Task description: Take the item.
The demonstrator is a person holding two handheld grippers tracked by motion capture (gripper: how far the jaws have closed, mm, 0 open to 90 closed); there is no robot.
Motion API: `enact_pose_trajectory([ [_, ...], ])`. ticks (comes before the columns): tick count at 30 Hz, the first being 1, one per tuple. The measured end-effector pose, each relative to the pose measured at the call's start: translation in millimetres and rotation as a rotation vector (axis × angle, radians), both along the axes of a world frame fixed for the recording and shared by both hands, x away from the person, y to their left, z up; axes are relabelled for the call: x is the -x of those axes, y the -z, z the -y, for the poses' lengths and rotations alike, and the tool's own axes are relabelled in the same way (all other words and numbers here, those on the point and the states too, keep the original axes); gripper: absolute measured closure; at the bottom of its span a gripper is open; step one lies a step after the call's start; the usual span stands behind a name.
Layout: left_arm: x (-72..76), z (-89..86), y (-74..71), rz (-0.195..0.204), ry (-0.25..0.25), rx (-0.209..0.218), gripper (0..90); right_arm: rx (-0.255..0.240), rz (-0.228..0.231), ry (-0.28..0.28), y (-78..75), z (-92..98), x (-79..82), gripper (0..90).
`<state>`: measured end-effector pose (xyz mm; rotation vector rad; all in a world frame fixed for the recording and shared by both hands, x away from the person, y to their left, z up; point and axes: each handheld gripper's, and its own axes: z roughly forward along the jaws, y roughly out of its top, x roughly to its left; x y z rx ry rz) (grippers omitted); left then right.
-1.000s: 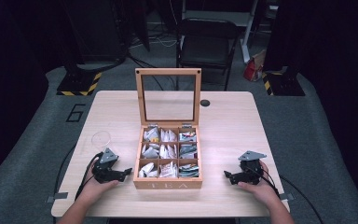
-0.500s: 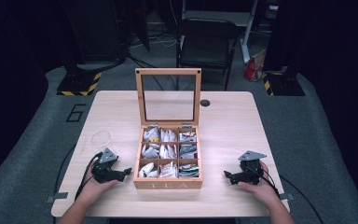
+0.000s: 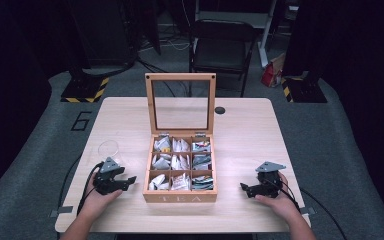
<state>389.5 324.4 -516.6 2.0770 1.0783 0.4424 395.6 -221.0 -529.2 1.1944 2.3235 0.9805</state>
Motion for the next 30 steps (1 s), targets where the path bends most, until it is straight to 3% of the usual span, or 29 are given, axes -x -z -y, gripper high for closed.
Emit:
enact_pose_trajectory([
  [4,1.0,-1.0,-3.6,0.017,0.0,-0.016,35.6,0.0,0.0,0.0,0.0,0.0,0.0,0.9],
  [8,1.9,0.9,-4.7,0.019,-0.015,0.0,36.9,-0.004,-0.002,-0.001,0.1,-0.2,0.0,0.9],
  [10,1.6,0.1,-6.7,0.018,0.001,-0.02,37.3,-0.001,-0.001,0.002,0.0,-0.2,0.0,0.9],
  [18,3.2,0.3,-9.4,0.011,-0.016,-0.002,38.5,-0.003,-0.001,0.0,0.0,-0.2,0.1,0.9],
  [26,6.2,2.6,-16.6,0.036,-0.014,0.012,41.3,-0.003,0.001,0.001,0.2,-0.1,-0.2,0.9],
  [30,8.2,3.6,-19.7,0.025,-0.02,0.038,41.7,0.0,-0.001,0.0,0.0,0.0,0.0,0.9],
])
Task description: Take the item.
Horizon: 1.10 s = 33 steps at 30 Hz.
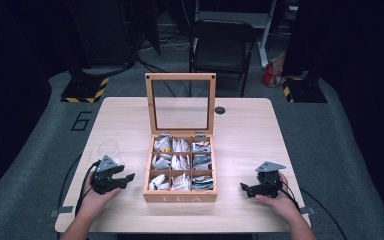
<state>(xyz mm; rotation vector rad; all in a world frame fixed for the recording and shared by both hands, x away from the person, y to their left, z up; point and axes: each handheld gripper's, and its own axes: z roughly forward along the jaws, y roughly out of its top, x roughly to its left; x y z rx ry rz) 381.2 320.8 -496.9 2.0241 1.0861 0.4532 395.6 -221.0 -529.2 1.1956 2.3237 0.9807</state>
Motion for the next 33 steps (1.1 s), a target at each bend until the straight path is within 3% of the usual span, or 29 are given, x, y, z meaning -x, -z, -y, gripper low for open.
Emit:
enact_pose_trajectory([
  [8,0.5,1.3,-7.3,-0.011,0.006,0.001,42.5,-0.002,-0.001,-0.002,0.1,-0.1,0.0,0.9],
  [13,-0.1,2.9,-13.6,0.009,-0.005,0.006,42.5,0.0,0.0,0.001,0.0,-0.1,0.0,0.9],
  [24,-0.8,5.1,-23.9,0.007,-0.009,0.012,43.0,0.0,0.0,-0.001,0.1,0.0,0.0,0.9],
  [33,-4.8,6.5,-29.1,-0.012,0.005,0.001,43.0,-0.001,0.001,0.0,0.1,-0.1,-0.1,0.8],
])
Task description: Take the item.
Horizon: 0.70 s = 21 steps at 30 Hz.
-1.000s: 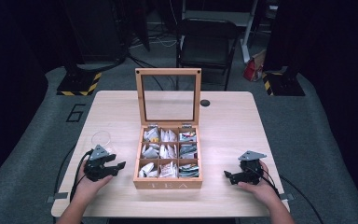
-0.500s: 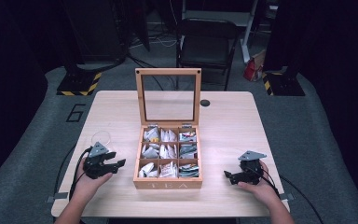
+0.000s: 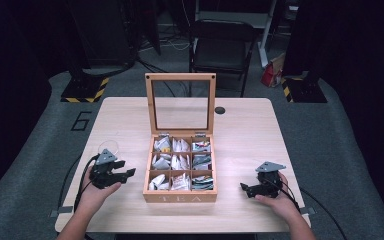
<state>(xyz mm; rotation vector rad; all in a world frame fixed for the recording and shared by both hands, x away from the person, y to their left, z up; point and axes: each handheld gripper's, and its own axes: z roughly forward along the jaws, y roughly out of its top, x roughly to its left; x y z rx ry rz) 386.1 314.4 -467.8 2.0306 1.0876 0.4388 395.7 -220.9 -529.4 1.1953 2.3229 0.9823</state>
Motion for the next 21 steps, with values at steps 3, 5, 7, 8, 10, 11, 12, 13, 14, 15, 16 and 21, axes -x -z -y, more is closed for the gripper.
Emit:
enact_pose_trajectory([
  [3,-0.4,1.6,-0.7,0.001,-0.006,0.012,43.1,0.001,0.0,0.001,0.0,0.0,0.1,0.9],
  [5,-1.0,1.9,-3.1,-0.003,-0.005,0.014,43.0,-0.001,-0.002,-0.002,-0.1,0.0,0.1,0.8],
  [7,-1.2,2.7,-4.2,-0.005,-0.011,0.021,43.0,-0.002,-0.002,0.0,0.0,-0.1,0.1,0.8],
  [8,-1.7,3.4,-5.2,-0.006,-0.01,0.02,43.0,-0.002,-0.001,0.0,0.0,-0.2,0.1,0.9],
  [10,-2.5,3.9,-6.2,-0.002,-0.008,0.014,43.0,-0.001,0.0,0.003,0.0,-0.1,0.1,0.9],
  [11,-2.5,3.9,-6.2,-0.002,-0.008,0.014,43.0,-0.001,0.0,0.003,0.0,-0.1,0.1,0.9],
  [12,-2.7,4.6,-6.9,-0.01,-0.006,0.021,43.0,0.0,0.001,0.003,-0.1,-0.1,0.1,0.8],
  [13,-3.7,4.5,-7.5,0.0,0.0,0.014,43.0,0.0,0.001,0.003,-0.1,-0.1,0.1,0.8],
  [14,-3.7,5.5,-8.0,-0.006,-0.004,0.023,43.0,-0.001,0.0,0.002,0.0,-0.1,0.0,0.9],
  [15,-4.3,5.4,-9.1,0.0,0.003,0.015,43.0,-0.001,0.0,0.002,0.0,-0.1,0.0,0.9],
  [16,-4.6,7.3,-9.9,-0.007,0.0,0.03,42.7,-0.002,-0.001,0.001,0.0,-0.2,0.1,0.8],
  [21,-6.6,10.2,-12.2,0.0,0.004,0.028,42.6,-0.001,-0.001,0.003,0.0,-0.1,0.1,0.9],
])
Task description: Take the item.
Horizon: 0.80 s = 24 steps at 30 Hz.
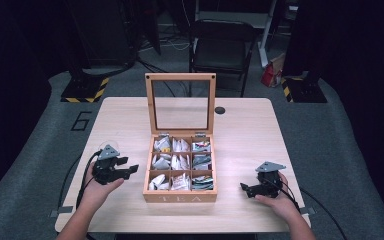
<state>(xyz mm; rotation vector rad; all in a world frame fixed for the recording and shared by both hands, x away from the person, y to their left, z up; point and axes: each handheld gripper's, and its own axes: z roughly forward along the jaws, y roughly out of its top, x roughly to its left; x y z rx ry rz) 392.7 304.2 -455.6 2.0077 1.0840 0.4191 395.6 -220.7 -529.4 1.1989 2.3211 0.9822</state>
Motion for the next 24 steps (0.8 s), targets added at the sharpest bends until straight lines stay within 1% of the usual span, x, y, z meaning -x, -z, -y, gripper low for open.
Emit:
enact_pose_trajectory([
  [2,-1.0,1.2,-2.3,0.001,0.004,-0.001,42.7,0.002,0.0,-0.002,-0.1,0.2,0.0,0.8],
  [3,-1.7,1.6,-3.2,0.009,0.005,-0.001,42.7,0.0,0.0,-0.002,0.0,0.1,-0.1,0.8],
  [4,-2.1,2.0,-4.4,0.006,0.008,0.002,42.8,0.0,0.0,0.0,0.0,0.0,-0.1,0.9],
  [6,-2.8,3.4,-6.1,0.012,0.003,0.004,43.0,0.001,0.0,-0.001,0.0,0.1,0.0,0.9],
  [10,-4.5,5.6,-10.9,0.019,0.009,0.0,43.8,-0.001,-0.001,-0.004,0.0,0.1,0.0,0.8],
  [14,-6.1,7.0,-16.1,0.021,0.029,0.001,45.1,0.001,0.0,-0.002,0.0,0.1,0.0,0.8],
  [15,-6.1,8.4,-16.5,0.024,0.026,0.008,45.6,0.001,0.0,-0.002,0.0,0.1,-0.1,0.9],
  [17,-6.2,10.2,-18.9,0.024,0.039,0.005,46.6,0.001,-0.001,-0.005,-0.1,0.2,0.0,0.9],
  [24,-7.3,16.9,-21.4,0.032,0.059,0.001,47.4,0.0,0.0,-0.003,-0.1,0.1,0.0,0.9],
])
